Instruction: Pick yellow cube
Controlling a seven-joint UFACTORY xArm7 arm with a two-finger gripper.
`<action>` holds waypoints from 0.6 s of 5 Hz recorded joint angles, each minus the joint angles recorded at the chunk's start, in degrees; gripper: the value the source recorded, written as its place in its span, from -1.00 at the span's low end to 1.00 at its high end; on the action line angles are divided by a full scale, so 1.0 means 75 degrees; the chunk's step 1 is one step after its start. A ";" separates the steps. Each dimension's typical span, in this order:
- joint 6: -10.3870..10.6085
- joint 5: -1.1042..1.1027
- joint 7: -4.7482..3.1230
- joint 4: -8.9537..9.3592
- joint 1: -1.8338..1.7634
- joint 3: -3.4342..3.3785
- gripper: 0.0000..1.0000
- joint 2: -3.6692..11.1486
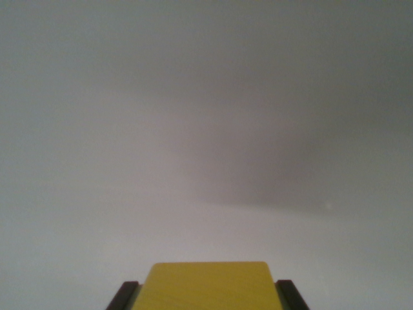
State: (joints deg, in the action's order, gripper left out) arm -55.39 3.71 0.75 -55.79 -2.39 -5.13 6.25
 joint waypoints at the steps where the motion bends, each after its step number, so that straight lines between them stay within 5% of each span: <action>1: 0.0000 0.0000 0.0000 0.0000 0.0000 0.0000 1.00 0.0000; 2: -0.0347 0.0001 0.0012 -0.0227 0.0004 0.0003 1.00 -0.0121; 3: -0.0347 0.0001 0.0012 -0.0227 0.0004 0.0003 1.00 -0.0121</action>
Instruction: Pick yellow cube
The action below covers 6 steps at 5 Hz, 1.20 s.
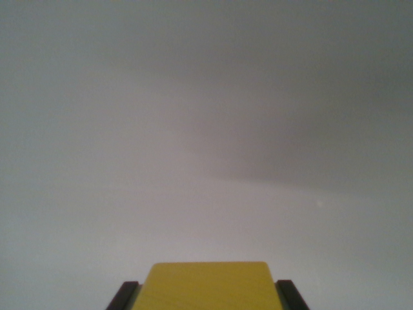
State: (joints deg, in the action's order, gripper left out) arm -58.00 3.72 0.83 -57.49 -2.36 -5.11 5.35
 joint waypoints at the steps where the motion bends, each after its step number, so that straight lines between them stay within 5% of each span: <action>1: -0.0354 0.0001 0.0012 -0.0231 0.0004 0.0003 1.00 -0.0123; 2: -0.0354 0.0001 0.0012 -0.0231 0.0004 0.0003 1.00 -0.0123; 5: -0.1071 0.0004 0.0036 -0.0699 0.0013 0.0009 1.00 -0.0373; 6: -0.1071 0.0004 0.0036 -0.0699 0.0013 0.0009 1.00 -0.0373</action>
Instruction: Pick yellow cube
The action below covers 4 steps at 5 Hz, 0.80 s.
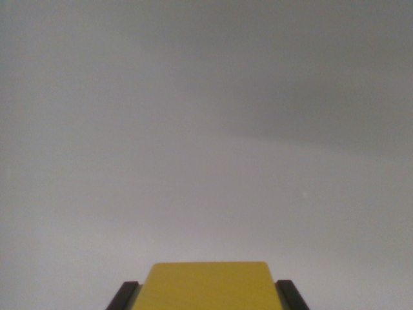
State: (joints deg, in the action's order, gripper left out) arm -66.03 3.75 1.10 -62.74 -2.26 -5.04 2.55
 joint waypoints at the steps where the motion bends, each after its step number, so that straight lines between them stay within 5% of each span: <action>1: -0.0344 0.0001 0.0012 -0.0225 0.0004 0.0003 1.00 -0.0120; 4: -0.0703 0.0003 0.0024 -0.0459 0.0009 0.0006 1.00 -0.0245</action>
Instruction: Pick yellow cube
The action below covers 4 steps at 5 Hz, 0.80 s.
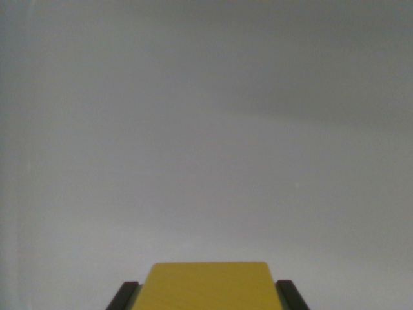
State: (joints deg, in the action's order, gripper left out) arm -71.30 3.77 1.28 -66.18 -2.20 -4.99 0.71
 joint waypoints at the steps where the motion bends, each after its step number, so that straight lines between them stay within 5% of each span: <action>1: -0.0353 0.0001 0.0012 -0.0231 0.0004 0.0003 1.00 -0.0123; 4: -0.0704 0.0003 0.0024 -0.0459 0.0009 0.0006 1.00 -0.0245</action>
State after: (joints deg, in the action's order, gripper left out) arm -76.58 3.79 1.46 -69.63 -2.14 -4.95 -1.13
